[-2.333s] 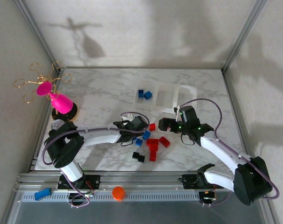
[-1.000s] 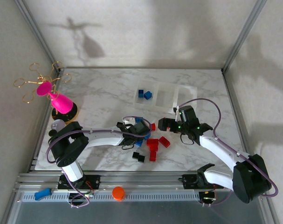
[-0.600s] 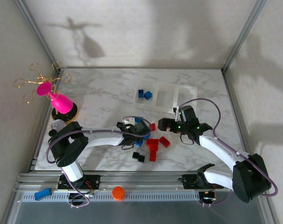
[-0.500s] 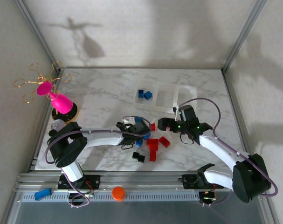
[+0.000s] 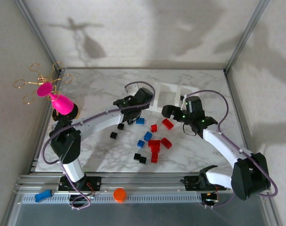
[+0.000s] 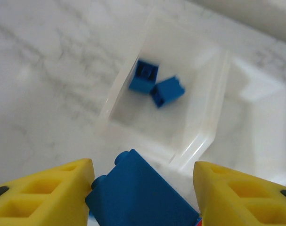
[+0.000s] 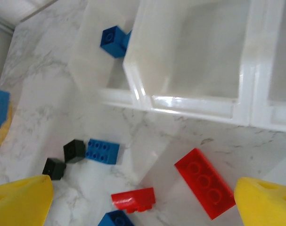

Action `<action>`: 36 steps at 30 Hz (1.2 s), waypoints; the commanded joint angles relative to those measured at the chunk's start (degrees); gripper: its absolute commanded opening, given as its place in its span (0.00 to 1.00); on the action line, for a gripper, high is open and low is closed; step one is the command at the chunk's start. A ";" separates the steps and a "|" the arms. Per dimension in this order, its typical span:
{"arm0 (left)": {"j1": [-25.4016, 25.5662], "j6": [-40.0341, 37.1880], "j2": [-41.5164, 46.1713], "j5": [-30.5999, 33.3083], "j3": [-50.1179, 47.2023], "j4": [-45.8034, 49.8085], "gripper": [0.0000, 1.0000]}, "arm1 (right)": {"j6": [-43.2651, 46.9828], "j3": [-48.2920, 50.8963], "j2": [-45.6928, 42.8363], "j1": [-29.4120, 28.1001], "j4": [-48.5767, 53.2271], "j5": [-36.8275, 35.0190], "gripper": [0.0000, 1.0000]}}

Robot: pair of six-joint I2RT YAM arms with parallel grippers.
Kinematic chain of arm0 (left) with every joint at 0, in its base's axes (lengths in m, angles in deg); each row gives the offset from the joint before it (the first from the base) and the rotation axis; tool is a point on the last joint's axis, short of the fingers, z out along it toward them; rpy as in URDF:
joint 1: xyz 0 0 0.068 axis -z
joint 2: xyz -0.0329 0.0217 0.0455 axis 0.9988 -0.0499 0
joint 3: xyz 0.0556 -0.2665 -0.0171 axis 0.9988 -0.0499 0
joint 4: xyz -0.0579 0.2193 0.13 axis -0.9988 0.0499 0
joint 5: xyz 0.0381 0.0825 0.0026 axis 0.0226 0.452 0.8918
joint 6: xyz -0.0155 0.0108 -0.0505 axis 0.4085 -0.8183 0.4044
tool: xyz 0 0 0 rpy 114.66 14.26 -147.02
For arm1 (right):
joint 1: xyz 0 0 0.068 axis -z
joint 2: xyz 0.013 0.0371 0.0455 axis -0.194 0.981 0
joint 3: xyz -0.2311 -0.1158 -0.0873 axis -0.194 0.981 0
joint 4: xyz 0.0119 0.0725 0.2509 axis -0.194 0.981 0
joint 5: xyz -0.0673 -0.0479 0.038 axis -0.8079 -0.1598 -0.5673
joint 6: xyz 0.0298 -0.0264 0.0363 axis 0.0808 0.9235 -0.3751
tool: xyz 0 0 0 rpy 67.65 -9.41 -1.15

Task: Sort the legos into containers by color
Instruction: Pick up the lego from the center of the table, then place the lego in the container.

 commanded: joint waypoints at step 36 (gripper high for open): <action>-5.20 -18.86 -33.51 3.49 34.39 -0.35 0.64 | 2.26 -4.89 2.81 2.61 -0.11 -0.38 0.99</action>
